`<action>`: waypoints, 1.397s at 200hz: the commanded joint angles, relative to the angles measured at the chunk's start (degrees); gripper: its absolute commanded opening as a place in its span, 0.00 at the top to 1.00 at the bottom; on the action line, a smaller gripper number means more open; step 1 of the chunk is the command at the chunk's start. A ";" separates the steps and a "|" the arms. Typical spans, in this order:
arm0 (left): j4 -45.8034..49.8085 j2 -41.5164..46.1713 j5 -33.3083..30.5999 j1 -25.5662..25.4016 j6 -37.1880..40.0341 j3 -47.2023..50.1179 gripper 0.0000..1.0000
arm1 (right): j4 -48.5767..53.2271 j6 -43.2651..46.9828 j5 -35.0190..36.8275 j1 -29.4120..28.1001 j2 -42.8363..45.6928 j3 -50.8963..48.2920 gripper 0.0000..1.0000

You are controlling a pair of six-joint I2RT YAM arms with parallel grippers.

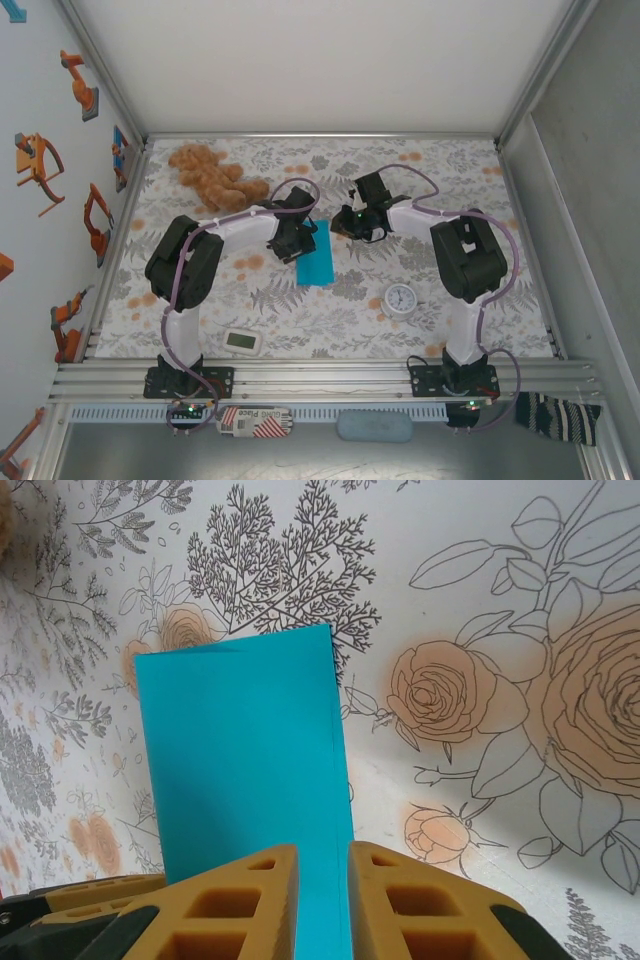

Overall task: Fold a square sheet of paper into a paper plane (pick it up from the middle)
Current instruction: First fold the square sheet of paper in half at the center of the table.

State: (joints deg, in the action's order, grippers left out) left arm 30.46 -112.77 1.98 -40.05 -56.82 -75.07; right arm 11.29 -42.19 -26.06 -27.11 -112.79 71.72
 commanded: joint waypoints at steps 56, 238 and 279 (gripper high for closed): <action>4.95 -5.79 -0.31 -0.03 -2.72 -0.78 0.53 | -0.66 -0.43 -0.13 0.30 1.35 -1.07 0.80; 5.58 -11.45 3.18 -0.82 0.28 -1.11 0.49 | -1.18 -0.52 -0.47 0.55 0.91 -1.41 0.81; 5.18 -12.20 3.55 -0.85 0.39 -1.07 0.48 | -1.36 -0.52 -0.92 0.57 0.78 -1.33 0.81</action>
State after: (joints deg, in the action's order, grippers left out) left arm 35.53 -116.71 3.09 -40.12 -57.58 -80.16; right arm 10.85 -42.19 -26.30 -26.81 -112.79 70.81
